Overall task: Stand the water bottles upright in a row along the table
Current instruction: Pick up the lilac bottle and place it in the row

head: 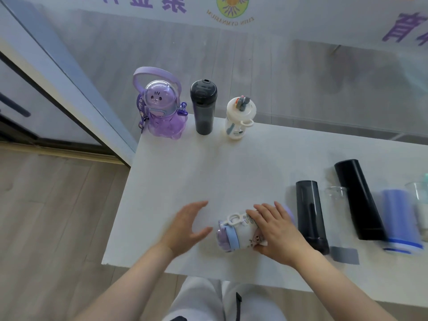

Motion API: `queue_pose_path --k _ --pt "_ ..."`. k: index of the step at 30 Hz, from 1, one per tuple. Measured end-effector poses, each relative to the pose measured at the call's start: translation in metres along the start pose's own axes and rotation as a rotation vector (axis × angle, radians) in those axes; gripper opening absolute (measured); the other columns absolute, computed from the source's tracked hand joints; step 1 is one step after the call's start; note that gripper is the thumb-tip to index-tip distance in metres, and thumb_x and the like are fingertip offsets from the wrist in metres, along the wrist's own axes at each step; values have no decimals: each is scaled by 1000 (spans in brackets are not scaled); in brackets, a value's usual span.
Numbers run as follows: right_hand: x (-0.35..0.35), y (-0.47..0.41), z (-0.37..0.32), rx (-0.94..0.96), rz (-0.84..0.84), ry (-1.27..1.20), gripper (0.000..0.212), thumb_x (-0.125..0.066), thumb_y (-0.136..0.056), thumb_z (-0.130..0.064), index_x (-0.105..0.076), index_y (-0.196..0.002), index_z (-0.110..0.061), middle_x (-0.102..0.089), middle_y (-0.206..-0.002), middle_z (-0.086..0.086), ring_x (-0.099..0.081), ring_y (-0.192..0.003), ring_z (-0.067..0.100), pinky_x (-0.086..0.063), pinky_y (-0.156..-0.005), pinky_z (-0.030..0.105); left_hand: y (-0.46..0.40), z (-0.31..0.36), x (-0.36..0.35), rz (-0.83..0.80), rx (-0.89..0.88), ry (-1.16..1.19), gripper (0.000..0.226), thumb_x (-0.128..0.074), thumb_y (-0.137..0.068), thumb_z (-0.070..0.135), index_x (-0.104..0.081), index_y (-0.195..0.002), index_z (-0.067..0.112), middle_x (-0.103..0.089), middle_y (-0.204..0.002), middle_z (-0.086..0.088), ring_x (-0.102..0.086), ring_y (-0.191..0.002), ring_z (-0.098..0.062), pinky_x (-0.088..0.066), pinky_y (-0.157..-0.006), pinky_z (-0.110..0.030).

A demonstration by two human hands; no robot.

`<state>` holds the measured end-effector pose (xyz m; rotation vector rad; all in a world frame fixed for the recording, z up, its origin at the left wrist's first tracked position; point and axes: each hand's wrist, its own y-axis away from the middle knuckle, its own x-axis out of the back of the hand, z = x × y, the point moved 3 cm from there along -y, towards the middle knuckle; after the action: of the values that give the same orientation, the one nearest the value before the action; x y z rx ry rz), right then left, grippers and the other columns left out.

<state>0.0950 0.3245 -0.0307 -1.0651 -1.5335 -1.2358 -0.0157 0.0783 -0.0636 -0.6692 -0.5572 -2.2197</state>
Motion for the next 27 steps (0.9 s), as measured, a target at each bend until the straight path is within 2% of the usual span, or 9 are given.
queue_pose_path --k 3,5,6,9,13,15,18,22,27 --pt "-1 1 0 -23 -17 -21 91 -70 -55 -59 -46 -135 -22 -57 -128 1 -49 -122 24 -18 -110 44 8 25 -22 -248 0 51 85 -68 -76 54 -27 -146 30 -36 -141 18 -34 -130 2 -23 -108 -14" --pt "-1 1 0 -42 -10 -54 88 -67 -59 -59 -44 -136 -22 -55 -128 1 -50 -123 25 -16 -111 43 9 32 -34 -309 55 103 95 -76 -72 48 -23 -148 30 -41 -142 17 -41 -126 5 -28 -104 -10" --pt "-1 2 0 -53 -9 -67 87 -64 -61 -59 -43 -136 -22 -55 -129 1 -50 -123 25 -15 -112 43 9 35 -38 -308 83 131 99 -77 -70 48 -21 -149 30 -43 -142 15 -43 -125 4 -33 -105 -13" --pt "-1 4 0 -64 4 -104 85 -63 -63 -58 -42 -137 -22 -53 -131 1 -48 -125 25 -12 -113 42 8 39 -43 -268 118 139 93 -75 -70 46 -23 -147 34 -45 -141 9 -47 -123 -1 -39 -106 -26" --pt "0 12 7 -73 68 -210 85 -61 -68 -61 -39 -140 -22 -50 -136 1 -44 -130 25 -11 -115 41 7 55 -34 -200 78 126 84 -76 -73 38 -22 -136 50 -48 -133 9 -52 -110 3 -42 -98 -18" --pt "3 18 12 -72 93 -277 85 -57 -72 -64 -36 -143 -22 -45 -141 -1 -38 -135 21 -11 -118 41 7 67 -28 -151 60 152 83 -77 -71 39 -24 -134 53 -47 -134 13 -52 -111 5 -44 -98 -21" --pt "11 28 20 -67 129 -436 86 -59 -75 -64 -31 -146 -23 -37 -146 -6 -30 -138 13 -15 -120 44 5 89 -21 -59 18 207 83 -79 -70 40 -32 -138 44 -48 -134 14 -51 -118 1 -44 -100 -23" --pt "23 39 28 -132 211 -707 84 -74 -70 -54 -33 -139 -31 -40 -134 -16 -42 -123 8 -43 -104 37 0 132 -13 65 -44 166 81 -81 -66 47 -38 -135 42 -53 -124 12 -52 -114 -6 -44 -94 -20" --pt "28 56 39 -185 337 -663 85 -68 -75 -63 -36 -143 -24 -42 -141 -9 -41 -126 11 -41 -104 32 -13 187 -23 130 -156 28 68 -80 -63 52 -49 -119 29 -50 -110 15 -53 -102 -6 -46 -86 -20"
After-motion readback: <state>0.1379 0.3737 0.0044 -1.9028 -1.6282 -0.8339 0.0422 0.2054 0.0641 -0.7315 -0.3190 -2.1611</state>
